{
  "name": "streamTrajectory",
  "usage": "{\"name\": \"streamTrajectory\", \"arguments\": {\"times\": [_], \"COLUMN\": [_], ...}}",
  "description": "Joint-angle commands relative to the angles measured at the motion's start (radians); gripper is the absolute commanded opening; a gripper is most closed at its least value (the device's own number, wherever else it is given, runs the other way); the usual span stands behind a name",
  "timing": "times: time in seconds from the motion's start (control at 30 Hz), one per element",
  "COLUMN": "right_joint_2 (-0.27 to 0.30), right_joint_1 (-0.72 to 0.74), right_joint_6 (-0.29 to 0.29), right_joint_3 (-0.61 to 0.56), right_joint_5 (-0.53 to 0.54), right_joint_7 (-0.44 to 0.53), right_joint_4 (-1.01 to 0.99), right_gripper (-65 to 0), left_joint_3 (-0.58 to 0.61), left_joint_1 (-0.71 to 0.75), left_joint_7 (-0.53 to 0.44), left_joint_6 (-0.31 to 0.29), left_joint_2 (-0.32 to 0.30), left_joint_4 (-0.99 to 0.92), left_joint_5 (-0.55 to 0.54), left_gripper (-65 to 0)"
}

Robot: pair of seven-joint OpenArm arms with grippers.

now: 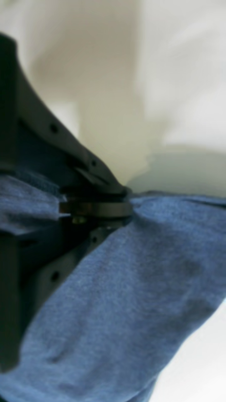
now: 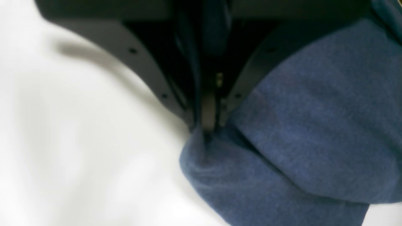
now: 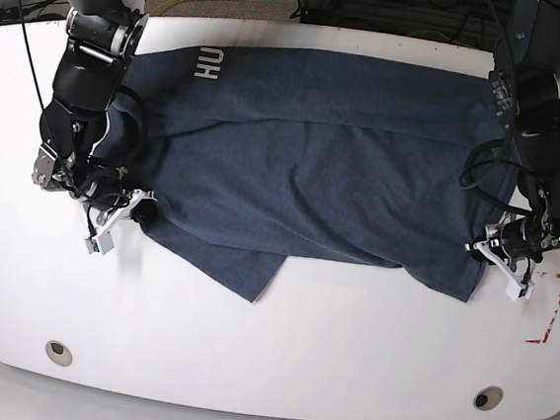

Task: Fold the T-shirt properly
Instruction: 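Lift the shirt side with both grippers and fold it over the printed half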

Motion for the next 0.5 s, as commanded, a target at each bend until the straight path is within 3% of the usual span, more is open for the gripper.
{"name": "streamTrajectory", "arguments": {"times": [0.0,0.33,0.47], "right_joint_2": [0.013,0.021,0.033], "right_joint_1": [0.034,0.035,0.032], "right_joint_6": [0.007,0.007,0.007], "right_joint_3": [0.003,0.002,0.003], "right_joint_5": [0.027,0.024,0.026], "right_joint_7": [0.019,-0.114,-0.145], "right_joint_4": [0.086,0.318,0.387], "right_gripper": [-65.0,-65.0,-65.0], "left_joint_3": [0.016,0.022,0.022], "left_joint_1": [-0.005,0.159,0.215], "left_joint_7": [0.004,0.005,0.005], "left_joint_6": [-0.002,-0.004,-0.057], "left_joint_2": [-0.002,0.019,0.019], "left_joint_4": [0.073,0.437,0.530], "left_joint_5": [-0.001,-0.001,-0.001], "left_gripper": [-65.0,-65.0,-65.0]}}
